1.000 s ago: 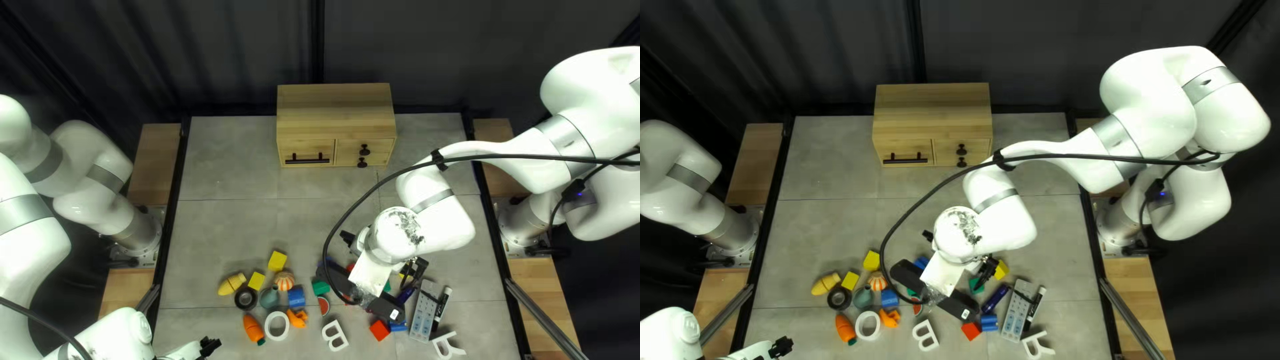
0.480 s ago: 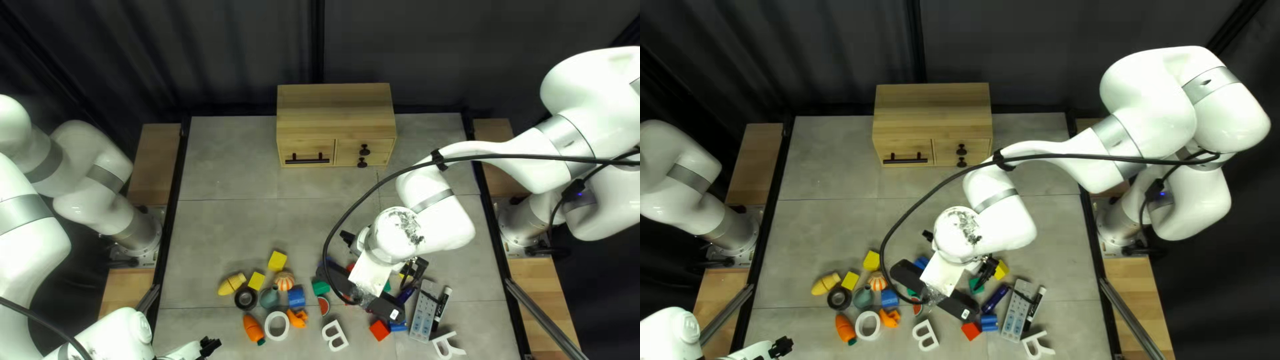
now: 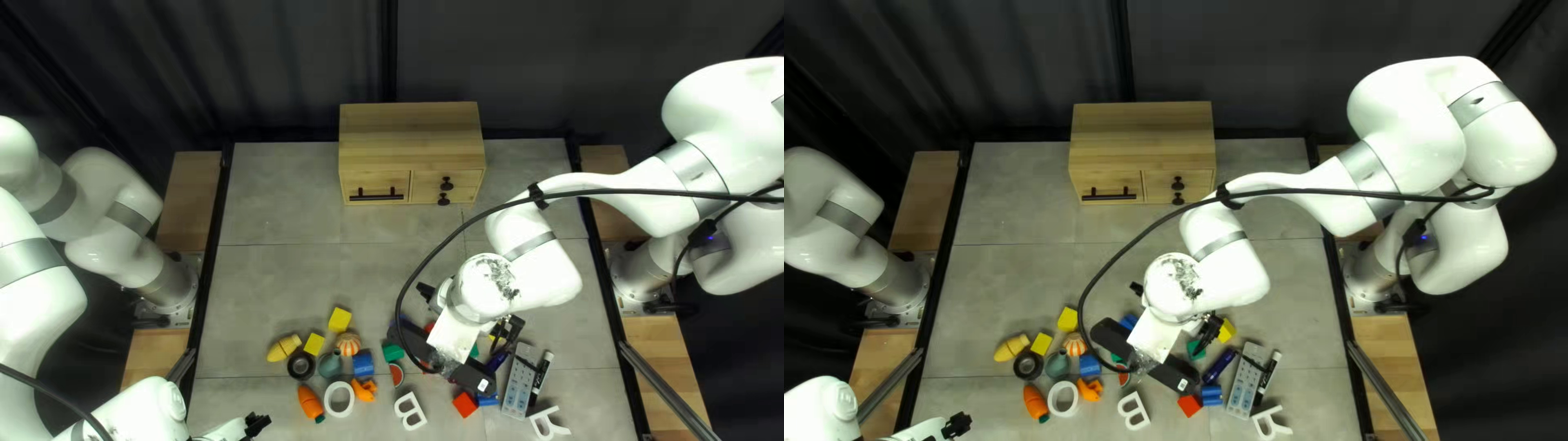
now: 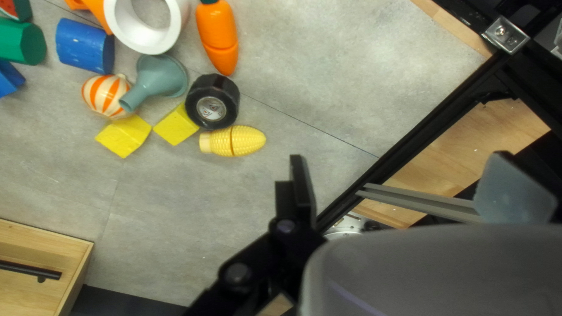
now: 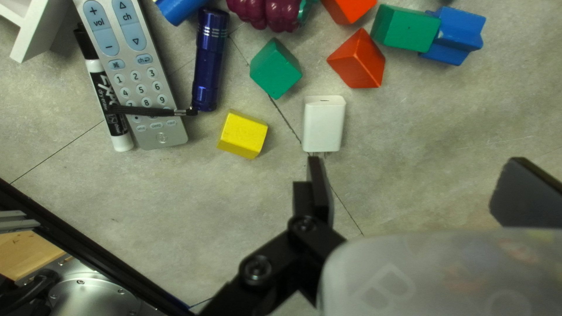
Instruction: Open drawers and place objects into drawer and close
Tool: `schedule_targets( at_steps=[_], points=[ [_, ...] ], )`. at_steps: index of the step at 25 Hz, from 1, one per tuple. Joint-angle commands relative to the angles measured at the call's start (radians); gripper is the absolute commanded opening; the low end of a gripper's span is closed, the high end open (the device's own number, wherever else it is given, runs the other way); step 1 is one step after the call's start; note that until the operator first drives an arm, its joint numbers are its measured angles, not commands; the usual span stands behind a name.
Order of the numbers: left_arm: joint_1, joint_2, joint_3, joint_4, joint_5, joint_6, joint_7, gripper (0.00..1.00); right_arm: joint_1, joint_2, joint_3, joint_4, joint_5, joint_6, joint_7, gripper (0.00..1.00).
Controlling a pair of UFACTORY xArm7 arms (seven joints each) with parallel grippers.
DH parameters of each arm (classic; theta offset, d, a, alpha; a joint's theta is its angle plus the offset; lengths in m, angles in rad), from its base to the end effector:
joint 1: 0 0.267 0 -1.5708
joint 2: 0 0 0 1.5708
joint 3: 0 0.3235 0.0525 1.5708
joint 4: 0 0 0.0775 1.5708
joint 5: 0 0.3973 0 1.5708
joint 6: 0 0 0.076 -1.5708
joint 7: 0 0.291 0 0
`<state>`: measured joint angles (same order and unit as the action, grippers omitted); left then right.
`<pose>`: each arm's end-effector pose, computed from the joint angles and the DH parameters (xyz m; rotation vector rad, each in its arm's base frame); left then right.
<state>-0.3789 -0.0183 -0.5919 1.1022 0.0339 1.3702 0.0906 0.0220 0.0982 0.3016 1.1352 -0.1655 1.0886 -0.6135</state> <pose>0.2565 -0.3571 0.1864 -2.5621 1.5202 0.3156 0.5118 0.1355 0.1578 2.6489 1.4760 -0.0944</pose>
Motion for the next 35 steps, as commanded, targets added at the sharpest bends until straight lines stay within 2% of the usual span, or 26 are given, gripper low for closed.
schedule_targets(
  at_steps=[1, 14, 20, 24, 27, 29, 32, 35],
  points=[
    [0.000, 0.000, 0.000, 0.000, 0.000, 0.000, 0.000, 1.00, 0.000, 0.000, 0.000, 0.000, 0.000, 0.000, 0.000, 1.00],
    [0.000, 0.000, 0.000, 0.000, 0.000, 0.000, 0.000, 1.00, 0.005, -0.001, 0.003, -0.010, -0.020, -0.005, 0.003, 1.00],
    [0.000, 0.000, 0.000, 0.000, 0.000, 0.000, 0.000, 1.00, 0.027, -0.053, 0.025, -0.111, -0.052, -0.123, -0.014, 1.00],
    [0.000, 0.000, 0.000, 0.000, 0.000, 0.000, 0.000, 1.00, 0.027, -0.055, 0.021, -0.143, -0.058, -0.155, 0.093, 1.00],
    [0.000, 0.000, 0.000, 0.000, 0.000, 0.000, 0.000, 1.00, 0.026, -0.041, 0.015, -0.113, -0.072, -0.098, 0.192, 1.00],
    [0.000, 0.000, 0.000, 0.000, 0.000, 0.000, 0.000, 1.00, 0.030, -0.010, 0.015, -0.059, -0.096, -0.022, 0.236, 1.00],
    [0.000, 0.000, 0.000, 0.000, 0.000, 0.000, 0.000, 1.00, 0.029, 0.015, 0.012, -0.018, -0.126, 0.029, 0.180, 1.00],
    [0.000, 0.000, 0.000, 0.000, 0.000, 0.000, 0.000, 1.00, 0.013, 0.012, 0.002, -0.017, -0.161, 0.048, 0.041, 1.00]
  ],
)
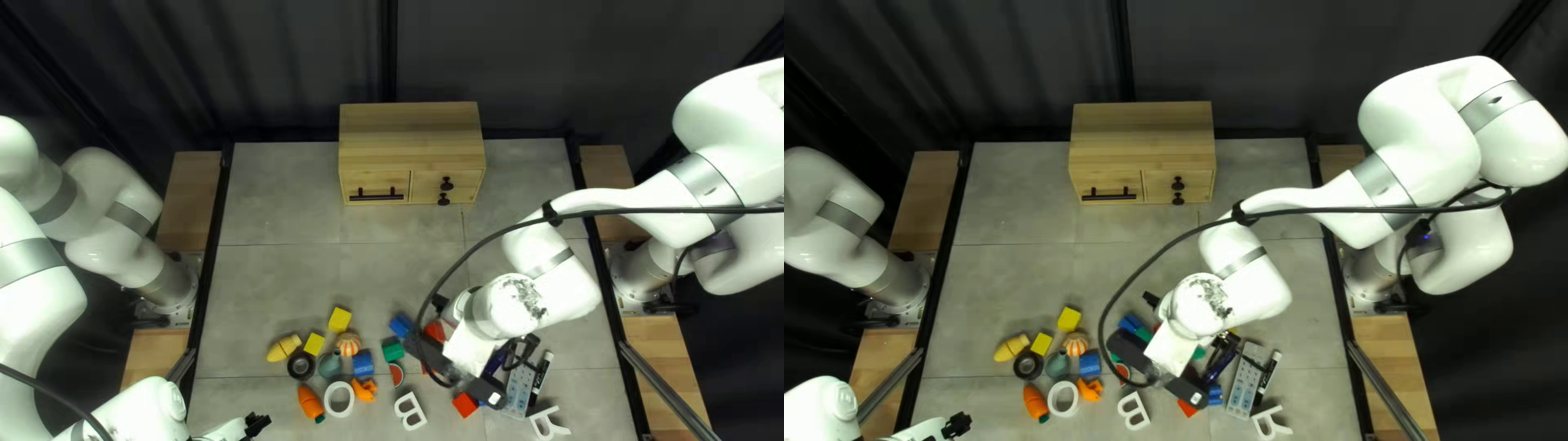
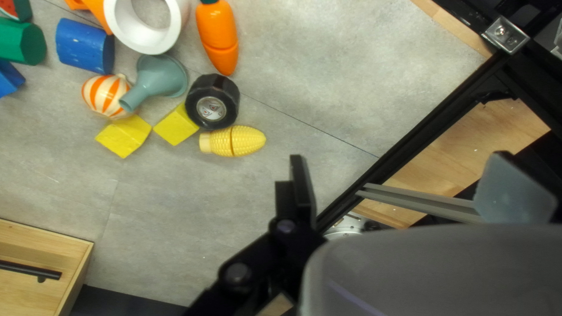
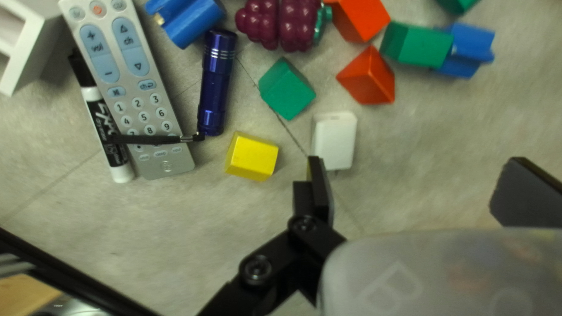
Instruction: Open drawers and place objects into drawer and close
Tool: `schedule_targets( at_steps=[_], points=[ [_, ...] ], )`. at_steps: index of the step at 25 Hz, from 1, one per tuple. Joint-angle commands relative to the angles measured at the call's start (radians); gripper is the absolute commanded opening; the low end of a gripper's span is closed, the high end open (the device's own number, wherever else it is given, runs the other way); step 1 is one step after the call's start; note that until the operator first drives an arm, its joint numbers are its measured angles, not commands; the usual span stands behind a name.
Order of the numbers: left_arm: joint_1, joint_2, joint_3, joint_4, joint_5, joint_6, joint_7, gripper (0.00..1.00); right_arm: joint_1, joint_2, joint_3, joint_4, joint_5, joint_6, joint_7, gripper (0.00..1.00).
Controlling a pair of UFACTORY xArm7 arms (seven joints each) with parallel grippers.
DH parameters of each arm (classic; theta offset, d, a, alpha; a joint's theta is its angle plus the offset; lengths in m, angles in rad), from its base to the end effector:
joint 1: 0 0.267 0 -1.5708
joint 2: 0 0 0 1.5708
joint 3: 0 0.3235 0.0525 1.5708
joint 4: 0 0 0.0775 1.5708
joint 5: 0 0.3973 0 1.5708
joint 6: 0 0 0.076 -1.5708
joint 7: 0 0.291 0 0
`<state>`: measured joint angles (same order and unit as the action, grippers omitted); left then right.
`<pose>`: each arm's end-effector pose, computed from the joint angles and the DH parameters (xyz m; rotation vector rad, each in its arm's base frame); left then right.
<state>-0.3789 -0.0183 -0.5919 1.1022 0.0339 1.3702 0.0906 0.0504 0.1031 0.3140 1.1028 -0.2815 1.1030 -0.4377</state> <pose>0.2565 -0.3571 0.1864 -2.5621 1.5202 0.3156 0.5001 0.1270 0.1446 2.6098 1.3287 -0.1518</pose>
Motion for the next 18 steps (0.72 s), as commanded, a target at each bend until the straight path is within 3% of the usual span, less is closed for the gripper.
schedule_targets(
  at_steps=[1, 8, 18],
  points=[
    [0.000, 0.000, 0.000, 0.000, 0.000, 0.000, 0.000, 1.00, -0.021, -0.001, -0.013, 0.006, -0.056, 0.031, -0.179, 1.00],
    [0.000, 0.000, 0.000, 0.000, 0.000, 0.000, 0.000, 1.00, -0.074, -0.083, -0.058, -0.075, -0.111, -0.025, -0.411, 1.00],
    [0.000, 0.000, 0.000, 0.000, 0.000, 0.000, 0.000, 1.00, -0.074, -0.083, -0.058, -0.075, -0.111, -0.025, -0.411, 1.00]
  ],
)
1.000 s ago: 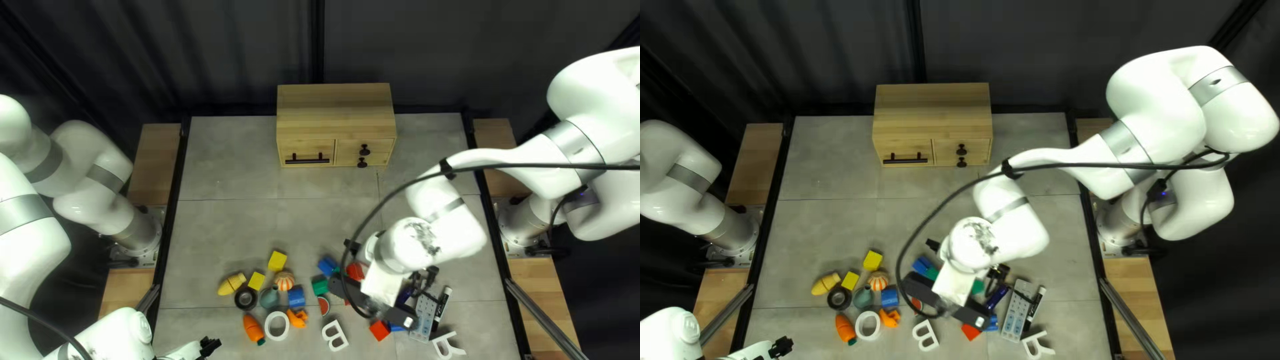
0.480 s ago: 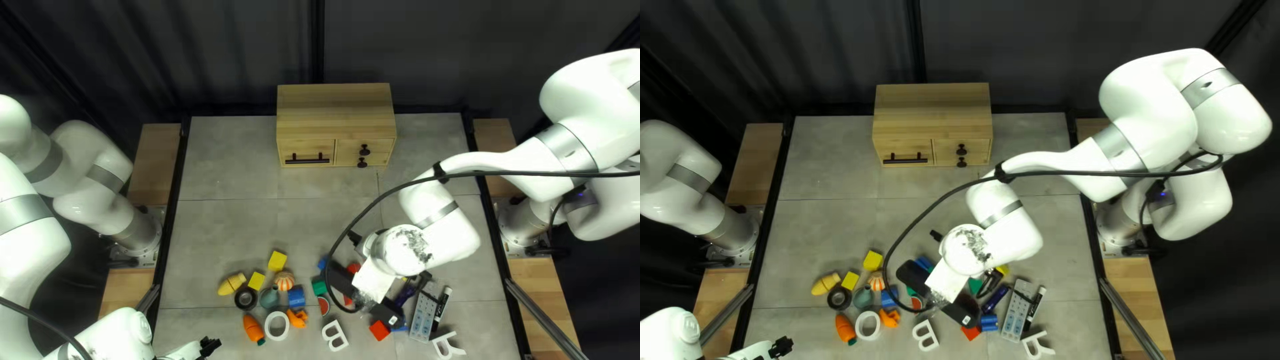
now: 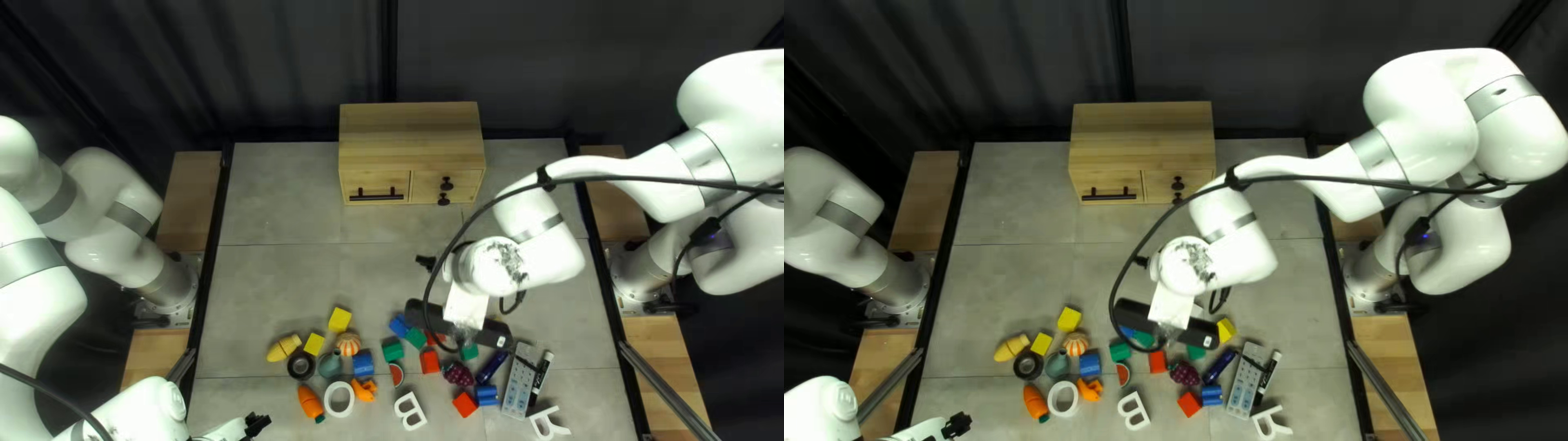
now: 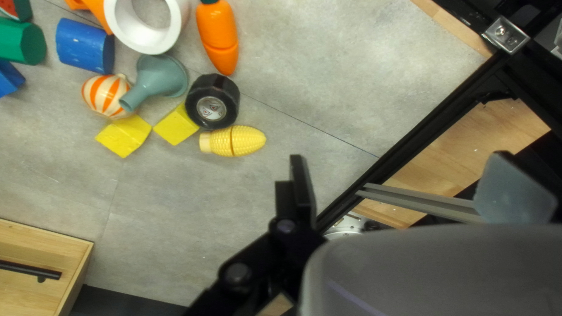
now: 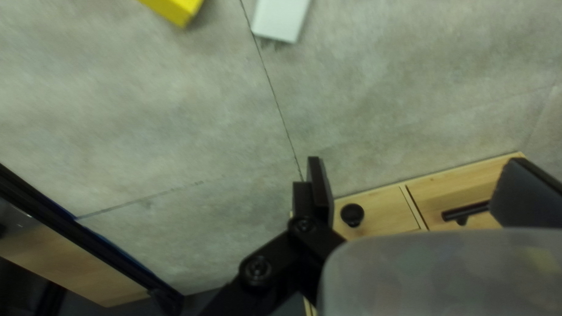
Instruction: Open drawers and place objects into drawer and close
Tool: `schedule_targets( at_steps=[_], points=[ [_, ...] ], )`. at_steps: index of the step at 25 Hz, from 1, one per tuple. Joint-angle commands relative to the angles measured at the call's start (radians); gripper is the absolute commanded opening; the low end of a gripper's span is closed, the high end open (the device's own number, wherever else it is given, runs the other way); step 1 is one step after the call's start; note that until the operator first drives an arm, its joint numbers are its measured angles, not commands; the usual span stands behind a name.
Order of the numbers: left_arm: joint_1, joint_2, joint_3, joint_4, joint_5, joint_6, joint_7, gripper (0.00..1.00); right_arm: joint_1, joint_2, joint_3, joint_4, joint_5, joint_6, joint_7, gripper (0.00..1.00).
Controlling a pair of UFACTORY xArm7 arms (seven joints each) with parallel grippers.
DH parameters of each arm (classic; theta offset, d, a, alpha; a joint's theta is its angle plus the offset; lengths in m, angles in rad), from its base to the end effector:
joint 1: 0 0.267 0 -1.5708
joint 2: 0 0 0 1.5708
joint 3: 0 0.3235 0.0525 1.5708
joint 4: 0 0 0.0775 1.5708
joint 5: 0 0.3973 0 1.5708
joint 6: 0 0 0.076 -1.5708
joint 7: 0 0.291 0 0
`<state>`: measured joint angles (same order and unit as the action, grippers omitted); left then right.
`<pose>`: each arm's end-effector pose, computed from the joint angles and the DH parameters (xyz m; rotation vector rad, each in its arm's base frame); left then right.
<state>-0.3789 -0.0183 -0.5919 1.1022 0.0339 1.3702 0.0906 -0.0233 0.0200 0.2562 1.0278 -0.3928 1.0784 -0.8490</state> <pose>0.2565 -0.3571 0.1864 -2.5621 1.5202 0.3156 0.5065 0.0339 0.1613 2.2721 1.6947 -0.2382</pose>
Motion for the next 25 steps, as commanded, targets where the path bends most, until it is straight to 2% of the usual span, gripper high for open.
schedule_targets(
  at_steps=[1, 8, 15, 25],
  points=[
    [0.000, 0.000, 0.000, 0.000, 0.000, 0.000, 0.000, 1.00, 0.000, 0.000, 0.000, 0.000, 0.000, 0.000, 0.000, 1.00],
    [0.000, 0.000, 0.000, 0.000, 0.000, 0.000, 0.000, 1.00, 0.018, 0.041, 0.015, 0.010, -0.048, 0.021, -0.014, 1.00],
    [0.000, 0.000, 0.000, 0.000, 0.000, 0.000, 0.000, 1.00, -0.008, 0.058, -0.012, -0.051, -0.117, 0.006, -0.067, 1.00],
    [0.000, 0.000, 0.000, 0.000, 0.000, 0.000, 0.000, 1.00, -0.030, 0.080, -0.038, -0.067, -0.185, 0.035, -0.120, 1.00]
  ],
)
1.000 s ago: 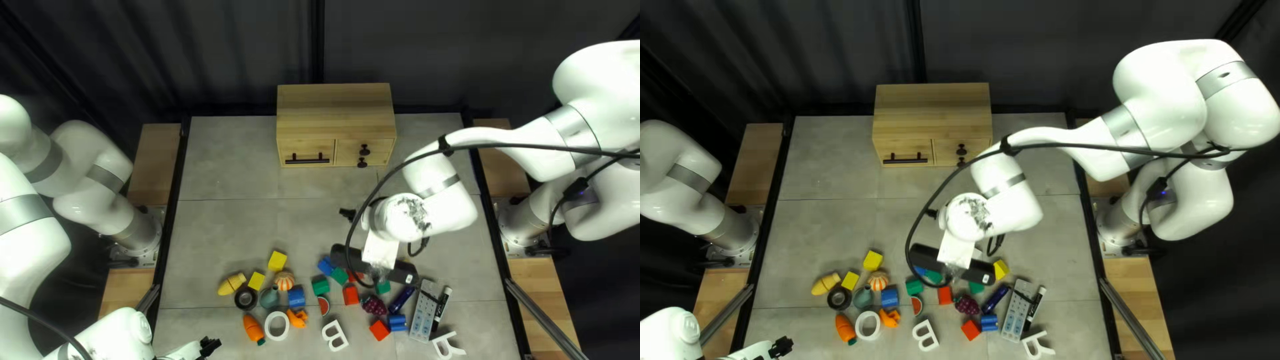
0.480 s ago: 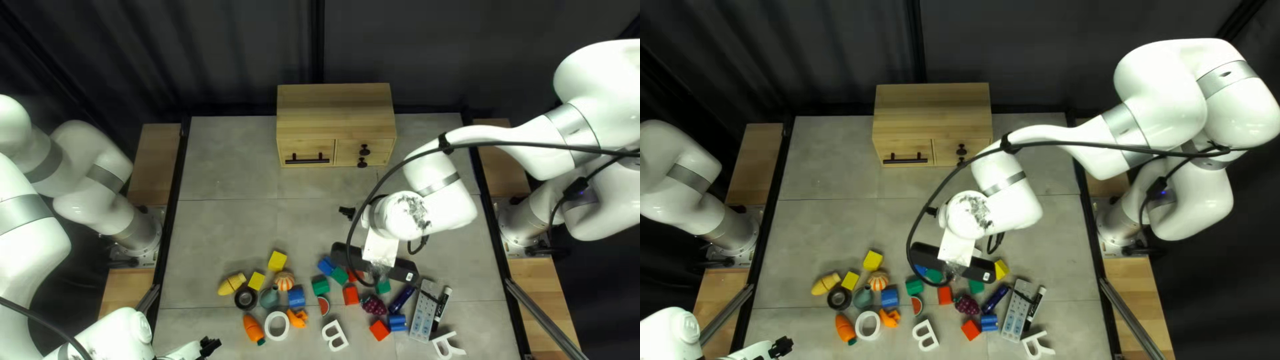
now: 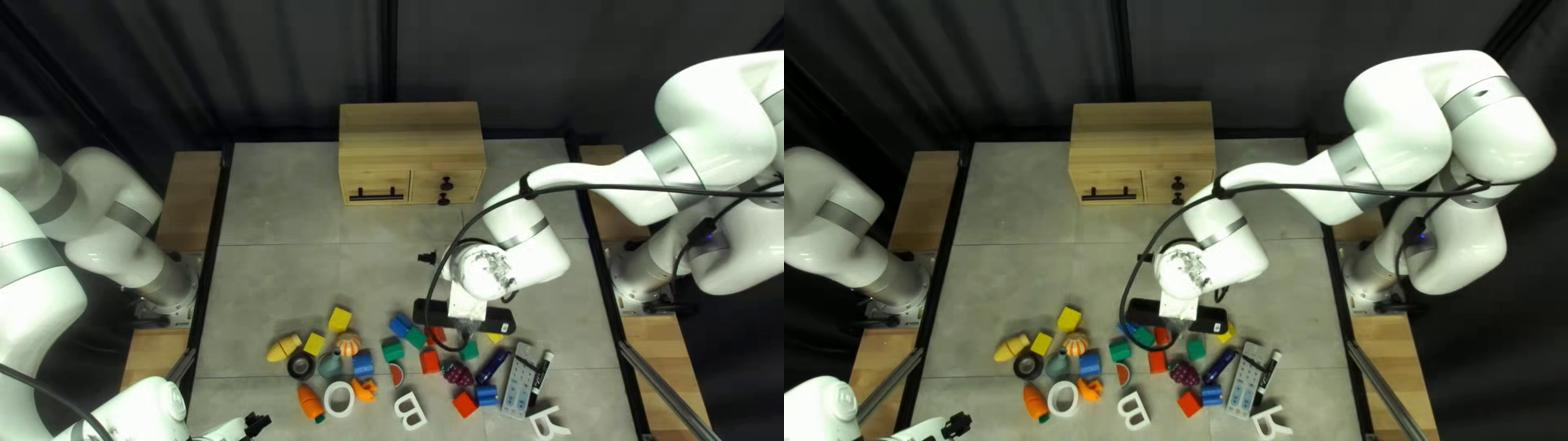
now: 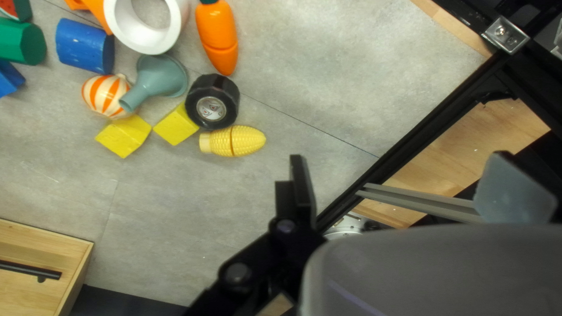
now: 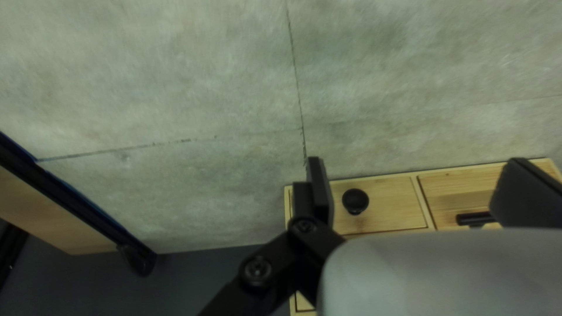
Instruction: Open drawers and place objects into drawer and close
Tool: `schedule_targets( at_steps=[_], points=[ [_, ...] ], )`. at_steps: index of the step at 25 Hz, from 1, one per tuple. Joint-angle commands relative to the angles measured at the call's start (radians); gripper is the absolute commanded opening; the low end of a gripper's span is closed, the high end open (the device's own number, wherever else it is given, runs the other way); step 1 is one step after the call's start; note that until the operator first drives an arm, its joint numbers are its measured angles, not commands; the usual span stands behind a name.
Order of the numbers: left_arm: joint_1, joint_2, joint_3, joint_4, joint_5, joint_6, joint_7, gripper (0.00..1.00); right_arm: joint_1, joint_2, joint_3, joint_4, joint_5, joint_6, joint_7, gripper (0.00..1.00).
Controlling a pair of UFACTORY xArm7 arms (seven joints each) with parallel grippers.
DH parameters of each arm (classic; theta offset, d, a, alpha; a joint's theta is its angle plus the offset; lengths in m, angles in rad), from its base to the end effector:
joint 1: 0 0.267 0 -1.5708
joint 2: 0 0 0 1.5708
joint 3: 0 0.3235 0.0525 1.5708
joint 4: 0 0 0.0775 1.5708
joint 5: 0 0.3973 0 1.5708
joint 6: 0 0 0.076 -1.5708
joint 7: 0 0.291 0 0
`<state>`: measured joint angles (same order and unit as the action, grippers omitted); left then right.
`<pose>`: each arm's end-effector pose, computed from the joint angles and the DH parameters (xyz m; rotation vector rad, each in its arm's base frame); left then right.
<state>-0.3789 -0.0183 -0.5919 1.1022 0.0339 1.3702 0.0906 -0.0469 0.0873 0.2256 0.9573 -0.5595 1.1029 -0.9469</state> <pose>0.2565 -0.3571 0.1864 -2.5621 1.5202 0.3156 0.4768 -0.0328 0.1120 2.0750 1.8238 -0.5248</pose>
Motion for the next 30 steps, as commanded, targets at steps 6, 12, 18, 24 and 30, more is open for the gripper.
schedule_targets(
  at_steps=[6, 12, 18, 24, 30],
  points=[
    [0.000, 0.000, 0.000, 0.000, 0.000, 0.000, 0.000, 1.00, -0.018, 0.018, -0.017, 0.007, -0.037, 0.007, -0.056, 1.00],
    [0.000, 0.000, 0.000, 0.000, 0.000, 0.000, 0.000, 1.00, -0.023, 0.003, -0.022, 0.003, -0.041, 0.014, -0.074, 1.00],
    [0.000, 0.000, 0.000, 0.000, 0.000, 0.000, 0.000, 1.00, -0.028, 0.024, -0.029, 0.017, -0.060, 0.000, -0.078, 1.00],
    [0.000, 0.000, 0.000, 0.000, 0.000, 0.000, 0.000, 1.00, -0.027, 0.023, -0.029, 0.018, -0.075, -0.003, -0.070, 1.00],
    [0.000, 0.000, 0.000, 0.000, 0.000, 0.000, 0.000, 1.00, -0.024, -0.023, -0.026, -0.040, -0.074, -0.017, -0.054, 1.00]
  ],
)
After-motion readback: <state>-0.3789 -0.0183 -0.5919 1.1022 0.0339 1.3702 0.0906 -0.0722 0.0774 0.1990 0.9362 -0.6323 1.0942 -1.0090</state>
